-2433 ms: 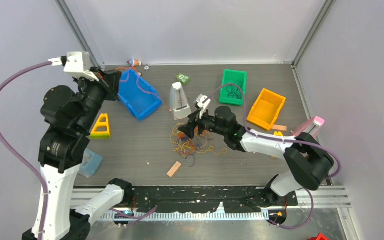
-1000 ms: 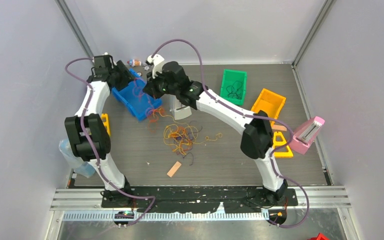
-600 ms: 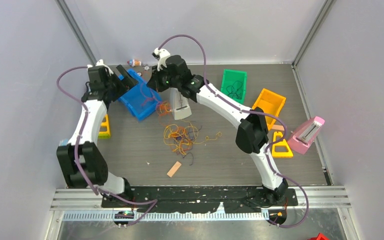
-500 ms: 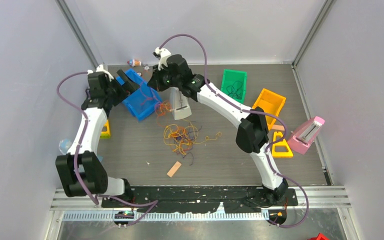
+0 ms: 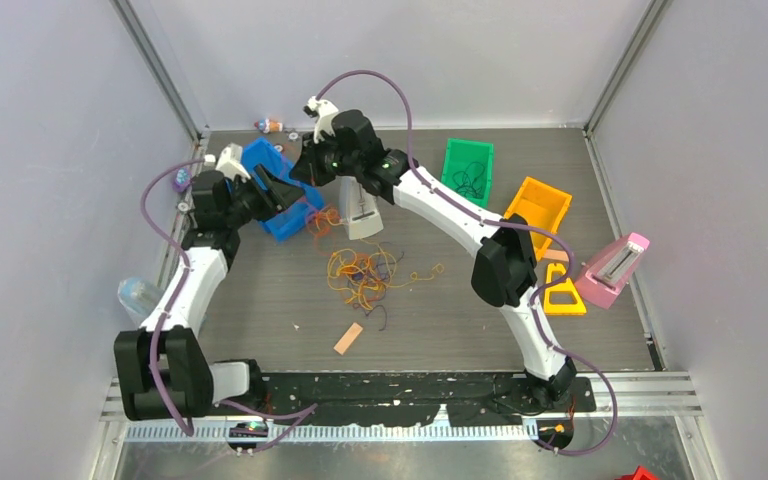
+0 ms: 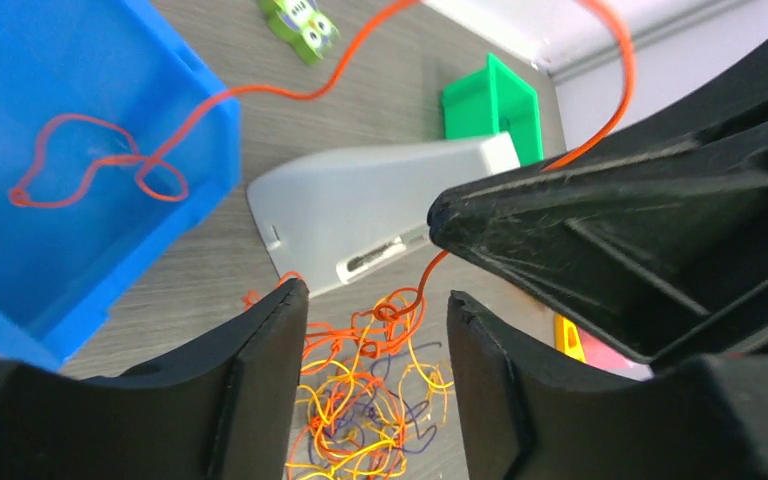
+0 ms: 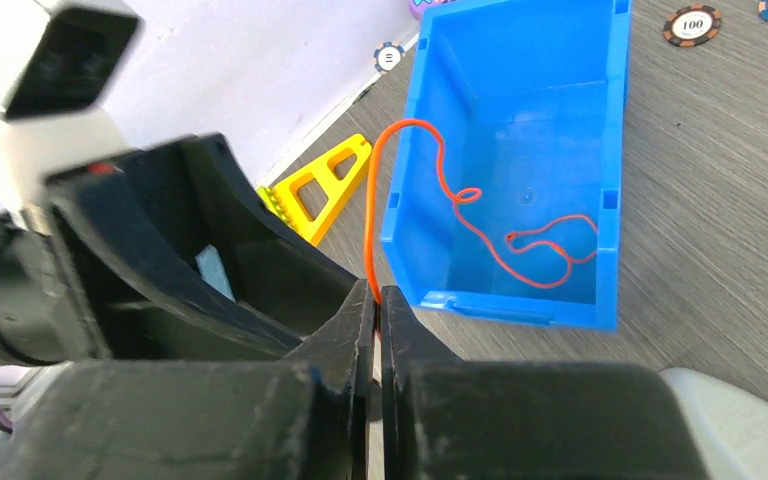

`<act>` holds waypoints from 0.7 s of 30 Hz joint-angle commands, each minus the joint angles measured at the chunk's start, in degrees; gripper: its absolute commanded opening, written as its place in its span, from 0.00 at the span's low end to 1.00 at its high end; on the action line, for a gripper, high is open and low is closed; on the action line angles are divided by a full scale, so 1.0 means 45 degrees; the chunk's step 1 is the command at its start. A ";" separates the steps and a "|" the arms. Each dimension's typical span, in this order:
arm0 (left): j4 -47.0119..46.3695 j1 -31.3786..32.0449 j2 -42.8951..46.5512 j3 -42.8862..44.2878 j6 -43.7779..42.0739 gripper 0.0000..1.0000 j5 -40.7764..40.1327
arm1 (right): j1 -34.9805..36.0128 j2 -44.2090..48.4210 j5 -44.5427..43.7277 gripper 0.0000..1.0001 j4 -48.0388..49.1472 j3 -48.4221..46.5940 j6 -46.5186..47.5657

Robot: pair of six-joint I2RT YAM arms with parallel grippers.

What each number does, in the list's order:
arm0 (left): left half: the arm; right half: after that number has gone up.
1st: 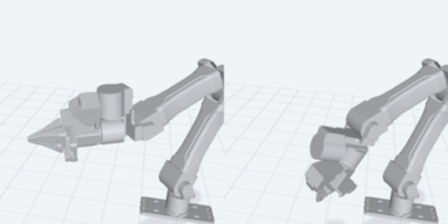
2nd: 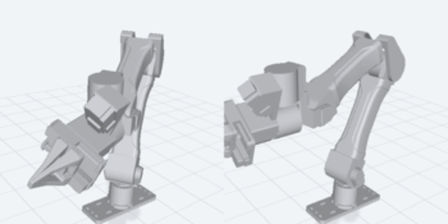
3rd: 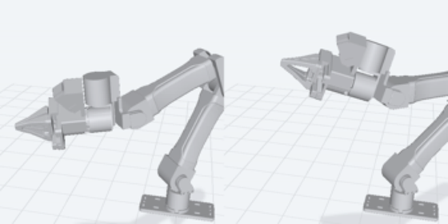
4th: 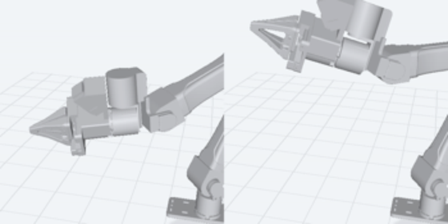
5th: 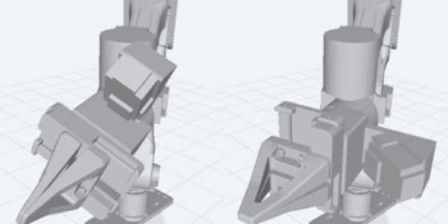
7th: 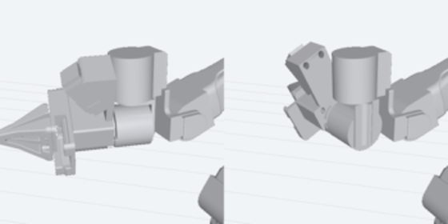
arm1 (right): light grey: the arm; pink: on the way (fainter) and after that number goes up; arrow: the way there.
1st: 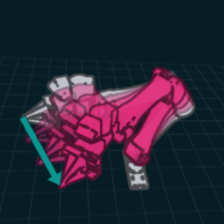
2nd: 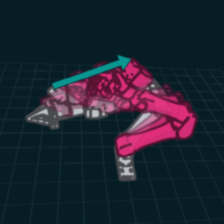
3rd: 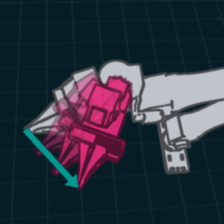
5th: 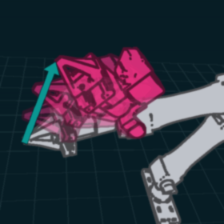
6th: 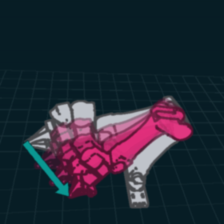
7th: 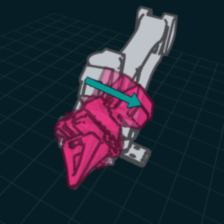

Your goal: Untangle the cables

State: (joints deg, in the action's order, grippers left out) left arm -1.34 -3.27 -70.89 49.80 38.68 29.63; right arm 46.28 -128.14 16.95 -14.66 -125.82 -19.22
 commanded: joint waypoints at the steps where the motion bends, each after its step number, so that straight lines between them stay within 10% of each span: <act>1: -0.2597 0.0531 -0.0571 -0.0455 -0.0424 0.53 0.1392 | 0.0052 0.0776 0.0648 0.05 0.0503 -0.0458 -0.0516; 6: -0.2515 0.1187 -0.1093 0.0083 -0.1236 0.49 0.1017 | 0.0050 0.0905 0.0907 0.05 0.0625 -0.0237 -0.0727; 10: -0.2316 0.1200 -0.1507 0.0439 -0.1465 0.09 0.0883 | 0.0047 0.1231 0.1130 0.06 0.0827 0.0239 -0.0742; 14: -0.2252 0.1167 -0.1070 0.0221 -0.1563 0.00 0.0515 | -0.0004 0.2219 0.0738 0.71 0.1036 0.1629 -0.0340; 21: -0.1481 0.1109 -0.0681 0.0533 -0.1654 0.00 0.0678 | -0.0747 0.4729 0.0782 0.89 0.4311 0.7639 -0.0230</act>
State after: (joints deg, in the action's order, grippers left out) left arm -7.66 1.91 -75.85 49.32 32.36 31.97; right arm 43.72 -114.04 18.74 -6.31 -101.62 -20.97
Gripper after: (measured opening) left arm 0.018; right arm 0.870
